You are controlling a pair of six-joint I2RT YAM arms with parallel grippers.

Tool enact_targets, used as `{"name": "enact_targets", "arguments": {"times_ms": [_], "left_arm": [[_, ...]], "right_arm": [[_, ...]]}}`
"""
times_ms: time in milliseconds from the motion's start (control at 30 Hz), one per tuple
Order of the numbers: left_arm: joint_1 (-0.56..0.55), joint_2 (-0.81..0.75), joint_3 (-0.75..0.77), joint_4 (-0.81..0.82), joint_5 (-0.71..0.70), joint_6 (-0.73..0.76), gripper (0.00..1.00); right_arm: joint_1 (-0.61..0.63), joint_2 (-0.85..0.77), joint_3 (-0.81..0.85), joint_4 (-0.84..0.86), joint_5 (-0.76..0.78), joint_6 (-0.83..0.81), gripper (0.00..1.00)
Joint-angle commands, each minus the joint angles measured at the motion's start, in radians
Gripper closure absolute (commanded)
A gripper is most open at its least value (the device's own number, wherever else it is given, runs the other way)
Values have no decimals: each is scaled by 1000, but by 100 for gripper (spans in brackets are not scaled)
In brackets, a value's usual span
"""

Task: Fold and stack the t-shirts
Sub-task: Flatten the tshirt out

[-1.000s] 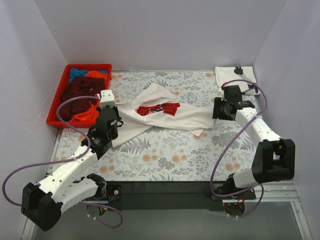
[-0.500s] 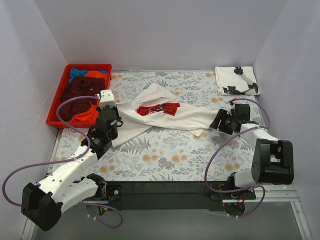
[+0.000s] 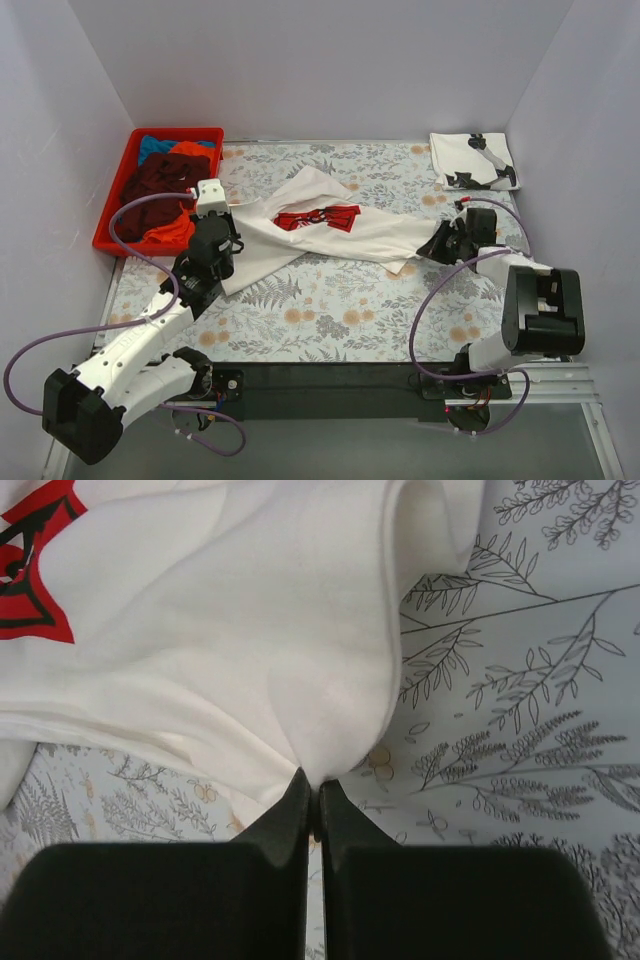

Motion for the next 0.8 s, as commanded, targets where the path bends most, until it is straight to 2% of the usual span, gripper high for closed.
{"name": "enact_targets", "arguments": {"times_ms": [0, 67, 233, 300, 333, 433, 533, 767], "left_arm": [[6, -35, 35, 2, -9, -6, 100], [8, -52, 38, 0, -13, -5, 100], [12, -86, 31, 3, -18, -5, 100], [12, -95, 26, 5, -12, -6, 99], [14, -95, 28, 8, -10, -6, 99], [12, -79, 29, 3, -1, -8, 99], [14, -66, 32, -1, -1, -9, 99], [14, -46, 34, -4, 8, -11, 99]], "right_arm": [[-12, -157, 31, -187, 54, -43, 99], [-12, -264, 100, -427, 126, -84, 99], [-12, -534, 164, -632, 206, -103, 96], [-12, -568, 194, -698, 258, -115, 76], [-12, -576, 214, -715, 269, -121, 59], [-12, -551, 264, -731, 311, -146, 46], [-10, -498, 271, -703, 295, -158, 45], [25, -334, 206, -579, 110, -150, 49]]}}
